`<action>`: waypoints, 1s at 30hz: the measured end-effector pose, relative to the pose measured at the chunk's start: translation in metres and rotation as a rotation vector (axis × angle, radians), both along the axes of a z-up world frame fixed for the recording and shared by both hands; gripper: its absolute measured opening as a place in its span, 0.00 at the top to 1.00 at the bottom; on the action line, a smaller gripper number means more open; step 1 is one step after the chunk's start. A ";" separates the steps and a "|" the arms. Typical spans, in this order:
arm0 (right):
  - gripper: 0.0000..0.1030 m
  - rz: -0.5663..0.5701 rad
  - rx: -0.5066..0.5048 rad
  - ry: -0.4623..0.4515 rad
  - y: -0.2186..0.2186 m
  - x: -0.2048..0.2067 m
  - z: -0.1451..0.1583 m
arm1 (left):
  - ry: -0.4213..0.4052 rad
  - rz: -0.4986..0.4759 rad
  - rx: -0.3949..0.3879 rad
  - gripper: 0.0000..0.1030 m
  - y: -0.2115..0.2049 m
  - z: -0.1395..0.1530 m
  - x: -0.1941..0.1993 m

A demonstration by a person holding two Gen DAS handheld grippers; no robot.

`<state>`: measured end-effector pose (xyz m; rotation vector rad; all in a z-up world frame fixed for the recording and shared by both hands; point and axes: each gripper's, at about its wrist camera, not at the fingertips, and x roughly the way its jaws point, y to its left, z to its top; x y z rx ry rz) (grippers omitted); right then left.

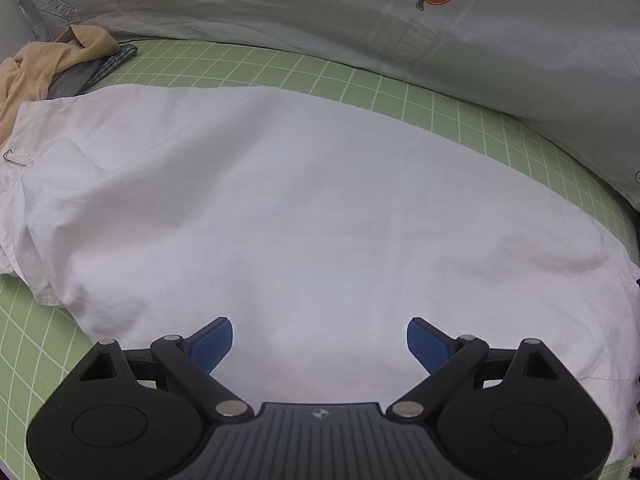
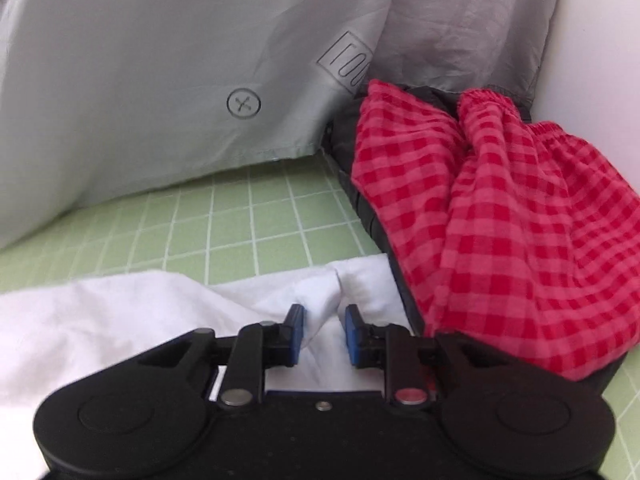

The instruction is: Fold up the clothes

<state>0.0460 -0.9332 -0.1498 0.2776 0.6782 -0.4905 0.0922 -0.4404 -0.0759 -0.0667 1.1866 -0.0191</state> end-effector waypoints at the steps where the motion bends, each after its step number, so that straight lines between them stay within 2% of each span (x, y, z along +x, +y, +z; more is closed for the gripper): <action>1: 0.83 -0.003 -0.019 -0.012 -0.003 -0.003 0.003 | -0.001 -0.004 0.001 0.09 0.000 0.001 0.000; 4: 0.83 -0.047 -0.062 -0.029 -0.008 -0.007 0.011 | -0.011 -0.006 -0.002 0.09 0.001 0.004 -0.001; 6: 0.82 -0.079 -0.061 0.021 -0.009 0.001 0.000 | -0.022 0.002 -0.005 0.09 0.004 0.008 -0.003; 9: 0.73 -0.088 -0.097 0.109 0.000 0.013 -0.007 | -0.049 0.022 -0.020 0.09 0.012 0.016 -0.008; 11: 0.52 -0.072 -0.075 0.125 0.006 0.014 0.001 | -0.079 0.041 -0.030 0.09 0.021 0.024 -0.014; 12: 0.26 -0.064 -0.066 0.107 0.014 0.010 0.008 | -0.094 0.052 -0.036 0.09 0.025 0.028 -0.017; 13: 0.06 -0.056 -0.058 0.081 0.022 0.003 0.015 | -0.105 0.063 -0.044 0.09 0.030 0.031 -0.020; 17: 0.00 -0.023 -0.012 -0.025 0.078 -0.041 0.040 | -0.140 0.107 -0.087 0.09 0.052 0.042 -0.035; 24: 0.00 0.040 0.219 -0.064 0.184 -0.117 0.032 | -0.166 0.135 -0.167 0.09 0.093 0.051 -0.065; 30: 0.00 0.118 0.208 -0.026 0.262 -0.149 0.039 | -0.173 0.099 -0.174 0.09 0.129 0.055 -0.087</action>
